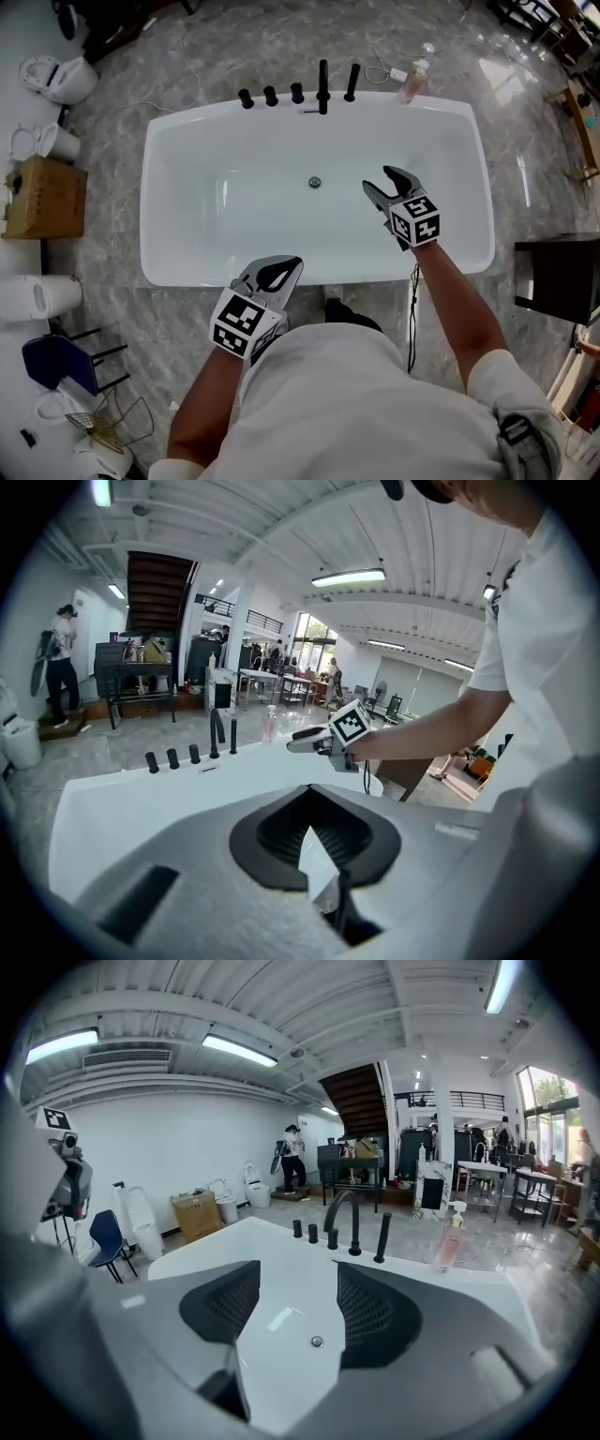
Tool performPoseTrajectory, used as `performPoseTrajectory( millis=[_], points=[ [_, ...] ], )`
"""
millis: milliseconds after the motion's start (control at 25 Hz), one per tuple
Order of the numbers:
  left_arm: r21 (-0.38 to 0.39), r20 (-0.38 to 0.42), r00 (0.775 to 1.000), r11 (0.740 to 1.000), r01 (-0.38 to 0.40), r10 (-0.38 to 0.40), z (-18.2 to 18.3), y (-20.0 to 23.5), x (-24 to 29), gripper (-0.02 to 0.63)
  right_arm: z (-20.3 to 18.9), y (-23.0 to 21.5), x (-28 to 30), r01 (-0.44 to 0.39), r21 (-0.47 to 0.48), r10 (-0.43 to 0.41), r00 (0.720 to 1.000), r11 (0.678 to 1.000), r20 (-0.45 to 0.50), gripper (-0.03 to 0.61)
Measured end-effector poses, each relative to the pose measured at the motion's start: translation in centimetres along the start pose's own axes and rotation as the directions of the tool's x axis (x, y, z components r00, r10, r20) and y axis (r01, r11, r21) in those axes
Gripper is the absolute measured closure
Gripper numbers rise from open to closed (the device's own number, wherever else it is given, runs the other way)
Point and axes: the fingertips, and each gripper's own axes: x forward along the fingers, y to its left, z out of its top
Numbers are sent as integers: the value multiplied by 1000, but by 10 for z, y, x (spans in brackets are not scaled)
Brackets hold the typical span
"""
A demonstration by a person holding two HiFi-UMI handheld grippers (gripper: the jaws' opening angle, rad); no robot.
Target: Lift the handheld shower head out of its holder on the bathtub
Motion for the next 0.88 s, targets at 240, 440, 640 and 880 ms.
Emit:
performPoseTrajectory(
  millis=[240, 440, 640, 880],
  points=[
    [-63, -44, 999, 997, -35, 32, 4, 16, 38, 607, -4, -74, 66, 3, 28, -2, 999, 1000, -32, 311],
    [-103, -72, 997, 994, -34, 27, 1, 20, 57, 607, -5, -124, 122, 5, 37, -3, 999, 999, -54, 313],
    [-126, -105, 994, 991, -54, 41, -7, 36, 69, 607, -4, -167, 176, 20, 36, -18, 998, 999, -61, 313],
    [-156, -134, 990, 986, -52, 31, -20, 50, 101, 607, -5, -216, 238, 56, 16, -55, 995, 998, -79, 313]
  ],
)
